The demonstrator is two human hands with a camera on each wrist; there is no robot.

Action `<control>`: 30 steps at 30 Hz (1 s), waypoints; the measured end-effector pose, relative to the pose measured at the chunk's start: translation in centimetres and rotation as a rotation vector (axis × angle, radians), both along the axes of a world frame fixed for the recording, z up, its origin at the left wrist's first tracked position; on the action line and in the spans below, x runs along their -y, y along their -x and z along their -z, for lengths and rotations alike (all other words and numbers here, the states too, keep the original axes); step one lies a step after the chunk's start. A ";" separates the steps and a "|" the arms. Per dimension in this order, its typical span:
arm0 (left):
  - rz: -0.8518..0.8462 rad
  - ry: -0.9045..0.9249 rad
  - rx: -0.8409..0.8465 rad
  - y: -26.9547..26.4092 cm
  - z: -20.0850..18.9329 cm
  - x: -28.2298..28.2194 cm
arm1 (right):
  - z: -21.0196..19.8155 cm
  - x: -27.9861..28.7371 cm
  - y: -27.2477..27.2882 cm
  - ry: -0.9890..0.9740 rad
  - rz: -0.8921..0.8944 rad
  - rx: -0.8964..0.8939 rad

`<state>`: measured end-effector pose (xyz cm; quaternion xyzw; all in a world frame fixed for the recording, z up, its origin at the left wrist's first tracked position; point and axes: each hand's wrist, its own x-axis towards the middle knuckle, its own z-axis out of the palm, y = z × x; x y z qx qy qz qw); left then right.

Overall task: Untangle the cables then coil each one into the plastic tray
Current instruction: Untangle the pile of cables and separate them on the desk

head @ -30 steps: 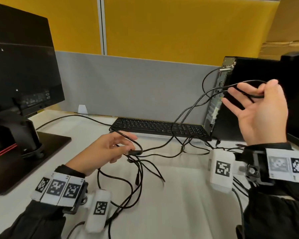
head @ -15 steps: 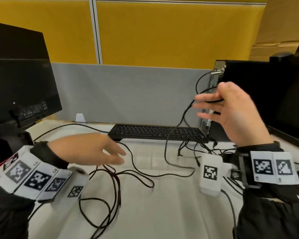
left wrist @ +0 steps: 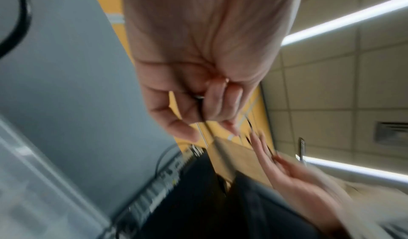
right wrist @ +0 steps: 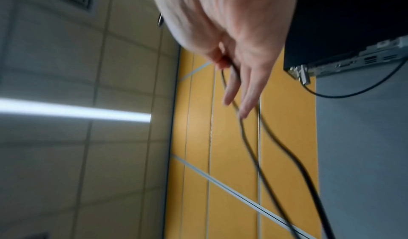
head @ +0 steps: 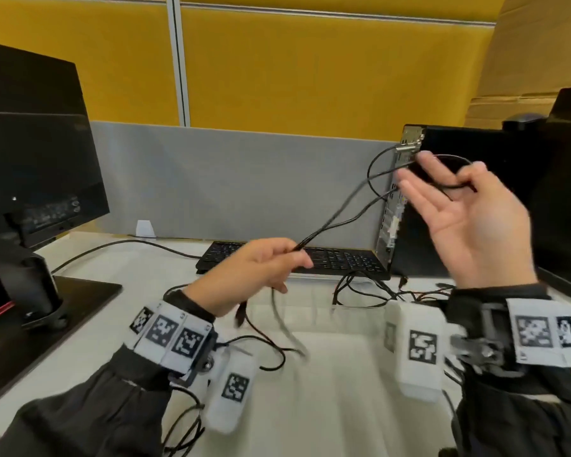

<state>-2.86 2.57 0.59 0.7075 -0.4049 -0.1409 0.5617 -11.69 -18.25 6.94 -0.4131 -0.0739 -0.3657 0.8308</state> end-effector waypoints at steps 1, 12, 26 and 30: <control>-0.009 0.014 -0.020 -0.6 -0.2 -0.4 | 0.1 1.3 -0.1 -0.069 0.076 0.047; -0.252 -0.079 -0.073 -3.2 0.7 -3.5 | 2.1 8.6 -0.4 0.473 1.025 -0.156; -0.255 0.252 0.155 0.0 0.8 -1.1 | 3.6 -6.0 -1.7 1.655 0.338 -0.445; -0.307 0.136 0.122 -1.8 2.0 -3.9 | 2.7 -1.2 -1.6 1.385 0.455 -0.446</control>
